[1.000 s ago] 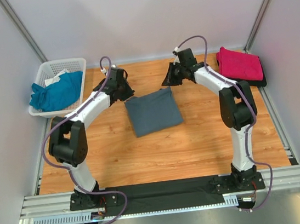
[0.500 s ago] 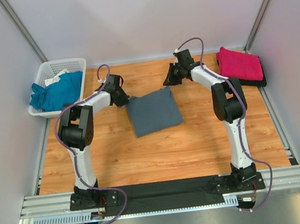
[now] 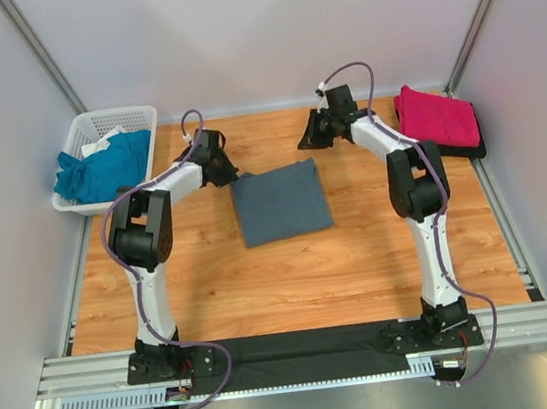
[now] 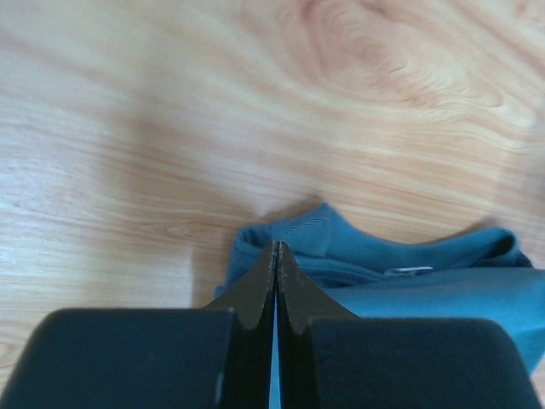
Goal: Fold and stack the t-shirts
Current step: Fold the tshirt
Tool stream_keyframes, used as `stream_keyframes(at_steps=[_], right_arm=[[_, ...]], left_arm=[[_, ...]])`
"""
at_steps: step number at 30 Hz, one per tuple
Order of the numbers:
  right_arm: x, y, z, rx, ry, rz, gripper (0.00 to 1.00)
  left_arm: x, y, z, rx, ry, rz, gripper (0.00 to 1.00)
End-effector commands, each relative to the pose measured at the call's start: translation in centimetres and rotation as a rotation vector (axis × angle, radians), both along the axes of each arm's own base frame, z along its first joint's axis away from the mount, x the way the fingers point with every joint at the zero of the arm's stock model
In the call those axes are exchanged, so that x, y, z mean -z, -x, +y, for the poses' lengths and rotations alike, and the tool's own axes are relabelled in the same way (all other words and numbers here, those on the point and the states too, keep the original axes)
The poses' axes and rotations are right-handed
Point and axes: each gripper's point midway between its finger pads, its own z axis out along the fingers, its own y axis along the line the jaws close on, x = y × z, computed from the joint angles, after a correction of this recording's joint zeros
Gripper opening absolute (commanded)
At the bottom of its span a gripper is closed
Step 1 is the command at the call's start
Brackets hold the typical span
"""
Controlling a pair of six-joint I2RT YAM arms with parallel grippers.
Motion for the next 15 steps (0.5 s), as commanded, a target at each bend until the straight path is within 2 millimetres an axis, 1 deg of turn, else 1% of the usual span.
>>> stream_keyframes(at_steps=[1, 2, 4, 5, 6, 7, 8, 9, 10, 11, 12, 13, 14, 15], right_arm=[[-9.1, -1.9, -1.7, 0.006, 0.026, -0.200, 0.08], [-11.2, -1.5, -2.1, 0.013, 0.028, -0.234, 0.09], [-13.0, -0.6, -2.1, 0.002, 0.016, -0.268, 0.11], [-13.8, 0.6, -2.0, -0.010, -0.001, -0.270, 0.11], [-14.5, 0.9, -1.7, -0.025, -0.029, -0.295, 0.12], [-15.5, 2.1, -0.9, -0.065, -0.075, -0.301, 0.12], [-14.2, 3.0, -0.7, -0.068, -0.101, -0.257, 0.11], [-13.8, 3.5, -0.4, -0.078, -0.119, -0.244, 0.08], [-13.8, 3.8, -0.1, -0.085, -0.133, -0.248, 0.08], [-13.1, 4.0, -0.1, -0.078, -0.138, -0.226, 0.07], [-11.7, 4.6, -0.1, -0.078, -0.135, -0.198, 0.05], [-11.0, 4.8, -0.1, -0.078, -0.135, -0.187, 0.04], [-10.2, 5.0, 0.0, -0.078, -0.134, -0.175, 0.04], [-9.1, 5.3, 0.0, -0.077, -0.129, -0.155, 0.03]], left_arm=[[-6.8, -1.6, -0.1, 0.064, -0.032, -0.155, 0.00], [-9.2, -1.4, 0.1, 0.088, -0.046, -0.206, 0.00], [-11.5, -1.1, 0.3, 0.108, -0.056, -0.252, 0.00], [-13.5, -0.6, 0.4, 0.119, -0.059, -0.290, 0.00], [-14.4, -0.3, 0.4, 0.123, -0.057, -0.305, 0.00], [-15.0, 0.1, 0.0, 0.140, -0.035, -0.317, 0.00], [-16.0, 0.7, -0.3, 0.156, -0.014, -0.344, 0.00], [-16.3, 1.2, -0.7, 0.164, 0.009, -0.350, 0.00], [-16.4, 1.8, -1.5, 0.186, 0.033, -0.350, 0.00], [-16.1, 2.4, -1.9, 0.190, 0.050, -0.356, 0.00], [-15.9, 2.8, -2.5, 0.194, 0.069, -0.350, 0.00], [-15.3, 3.3, -3.4, 0.211, 0.081, -0.340, 0.00], [-14.0, 3.6, -3.8, 0.213, 0.087, -0.317, 0.00], [-13.3, 3.8, -4.2, 0.200, 0.104, -0.296, 0.00]])
